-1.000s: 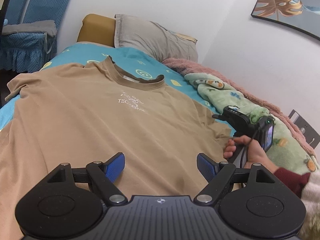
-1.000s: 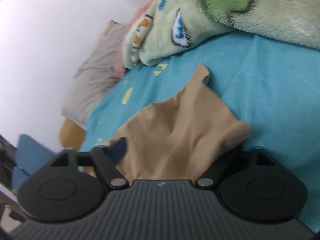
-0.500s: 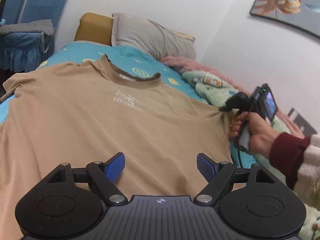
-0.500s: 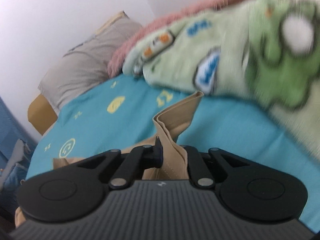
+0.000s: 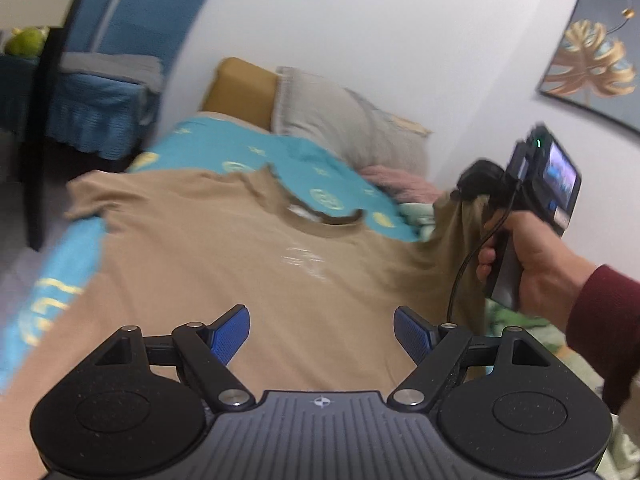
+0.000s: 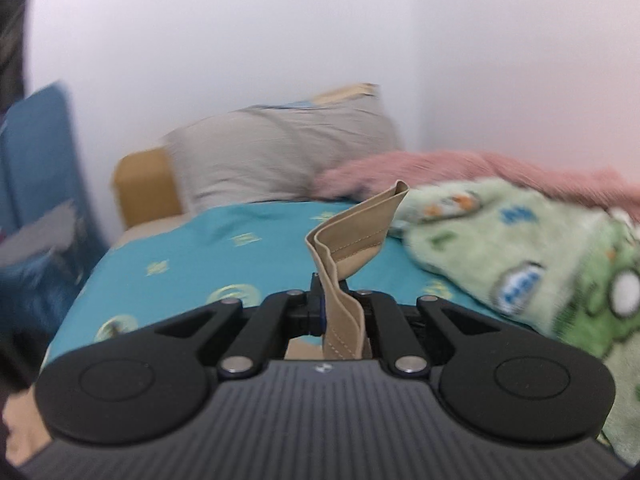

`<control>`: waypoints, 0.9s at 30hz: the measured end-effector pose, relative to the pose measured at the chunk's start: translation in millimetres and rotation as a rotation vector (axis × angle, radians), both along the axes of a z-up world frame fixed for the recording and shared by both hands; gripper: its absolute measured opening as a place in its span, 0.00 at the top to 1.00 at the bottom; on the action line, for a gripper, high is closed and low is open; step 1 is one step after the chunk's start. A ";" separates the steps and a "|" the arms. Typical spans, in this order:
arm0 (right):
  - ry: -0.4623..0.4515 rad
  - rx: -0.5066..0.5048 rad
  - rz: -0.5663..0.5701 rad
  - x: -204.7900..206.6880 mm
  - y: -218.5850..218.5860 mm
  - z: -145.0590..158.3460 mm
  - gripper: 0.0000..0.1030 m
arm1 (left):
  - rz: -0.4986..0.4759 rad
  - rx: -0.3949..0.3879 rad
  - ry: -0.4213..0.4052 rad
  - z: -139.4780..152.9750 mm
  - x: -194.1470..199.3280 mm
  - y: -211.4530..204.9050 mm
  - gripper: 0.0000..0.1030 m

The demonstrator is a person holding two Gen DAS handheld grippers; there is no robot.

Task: Fold clothes
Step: 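Fold the sleeve side over toward the collar with the right gripper, release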

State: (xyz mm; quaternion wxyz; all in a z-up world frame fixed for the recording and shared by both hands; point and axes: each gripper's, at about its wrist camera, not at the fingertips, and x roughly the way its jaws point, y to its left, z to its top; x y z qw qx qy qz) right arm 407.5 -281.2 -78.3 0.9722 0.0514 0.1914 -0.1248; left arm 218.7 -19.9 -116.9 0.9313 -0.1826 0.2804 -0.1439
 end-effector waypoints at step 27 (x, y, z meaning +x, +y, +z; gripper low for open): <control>0.152 0.051 0.386 -46.6 125.7 -38.3 0.13 | 0.144 0.155 0.036 -6.9 13.6 56.7 0.21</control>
